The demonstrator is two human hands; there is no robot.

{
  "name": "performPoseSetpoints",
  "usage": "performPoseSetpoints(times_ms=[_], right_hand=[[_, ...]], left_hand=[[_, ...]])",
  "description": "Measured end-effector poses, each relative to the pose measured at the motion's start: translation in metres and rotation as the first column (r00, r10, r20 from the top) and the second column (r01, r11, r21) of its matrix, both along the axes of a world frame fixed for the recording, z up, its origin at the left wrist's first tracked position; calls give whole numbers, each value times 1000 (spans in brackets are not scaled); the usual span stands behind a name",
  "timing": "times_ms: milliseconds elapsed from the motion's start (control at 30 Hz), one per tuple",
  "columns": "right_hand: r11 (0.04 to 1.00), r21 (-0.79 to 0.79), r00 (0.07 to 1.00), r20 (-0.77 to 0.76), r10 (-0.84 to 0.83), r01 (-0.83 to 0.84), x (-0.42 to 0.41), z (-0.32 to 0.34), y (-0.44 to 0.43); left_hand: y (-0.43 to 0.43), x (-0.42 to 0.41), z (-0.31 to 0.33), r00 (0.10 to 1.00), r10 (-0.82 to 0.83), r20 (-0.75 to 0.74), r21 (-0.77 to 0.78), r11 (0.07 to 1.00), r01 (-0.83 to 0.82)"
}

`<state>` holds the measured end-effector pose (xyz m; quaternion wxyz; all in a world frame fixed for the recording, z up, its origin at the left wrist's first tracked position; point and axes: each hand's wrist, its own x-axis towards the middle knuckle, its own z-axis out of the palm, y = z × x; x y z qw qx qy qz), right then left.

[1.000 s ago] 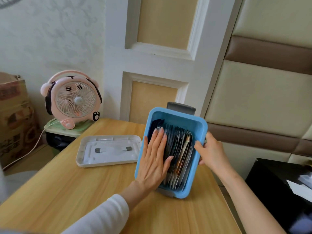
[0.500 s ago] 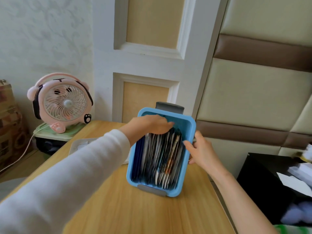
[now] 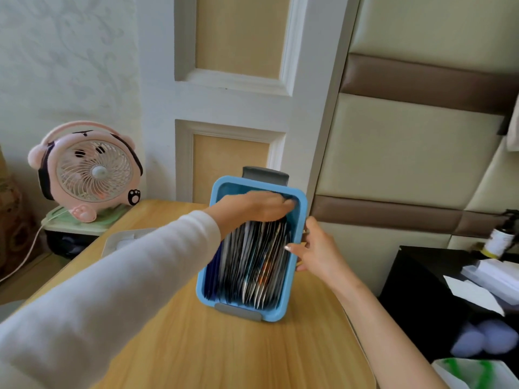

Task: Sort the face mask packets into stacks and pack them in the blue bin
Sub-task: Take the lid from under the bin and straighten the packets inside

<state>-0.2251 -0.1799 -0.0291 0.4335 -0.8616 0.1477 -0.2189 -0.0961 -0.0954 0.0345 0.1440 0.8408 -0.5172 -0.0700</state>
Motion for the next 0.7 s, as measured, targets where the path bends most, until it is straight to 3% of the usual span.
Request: performPoseSetpoints(times_ms=[67, 167, 200, 267, 333, 367, 433, 567, 700], right_hand=[[1000, -1, 1000, 0, -10, 10, -1, 0, 0], [1000, 13, 1000, 5, -21, 21, -1, 0, 2], [1000, 12, 1000, 4, -23, 23, -1, -1, 3], [999, -17, 999, 14, -39, 40, -1, -2, 3], [997, -48, 998, 26, -54, 55, 1, -3, 2], [997, -52, 998, 27, -59, 60, 1, -4, 2], [995, -69, 997, 28, -70, 71, 3, -5, 0], [995, -69, 997, 34, -70, 72, 3, -8, -1], [995, -77, 998, 31, -63, 65, 2, -8, -1]], left_hand=[[1, -9, -7, 996, -32, 88, 35, 999, 29], [3, -6, -10, 998, -27, 54, 63, 998, 23], [7, -7, -9, 997, -16, 81, -5, 1000, 16], [16, -18, -19, 937, 98, 335, -308, 951, 10], [34, -50, -53, 862, 257, 436, -643, 760, 99], [43, -69, -74, 865, 291, 409, -712, 694, 103], [48, -86, -114, 877, 323, 357, -721, 692, 38], [32, -83, -146, 794, 410, 448, -571, 815, -98], [24, -82, -150, 806, 437, 398, -629, 770, -107]])
